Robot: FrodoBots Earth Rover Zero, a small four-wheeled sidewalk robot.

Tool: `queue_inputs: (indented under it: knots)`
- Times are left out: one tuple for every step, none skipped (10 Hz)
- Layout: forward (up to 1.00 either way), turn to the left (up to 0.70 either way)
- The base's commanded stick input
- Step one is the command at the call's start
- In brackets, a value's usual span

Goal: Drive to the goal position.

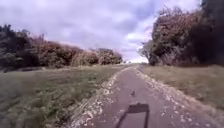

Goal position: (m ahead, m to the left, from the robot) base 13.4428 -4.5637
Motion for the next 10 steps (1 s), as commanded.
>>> queue_inputs:
  knots:
    - [1.0, -0.29]
    - [1.0, -0.4]
    - [1.0, -0.4]
    - [1.0, -0.4]
    - [1.0, -0.4]
    - [1.0, -0.39]
    - [1.0, 0.0]
    - [1.0, 0.0]
    - [1.0, 0.0]
    - [1.0, 0.0]
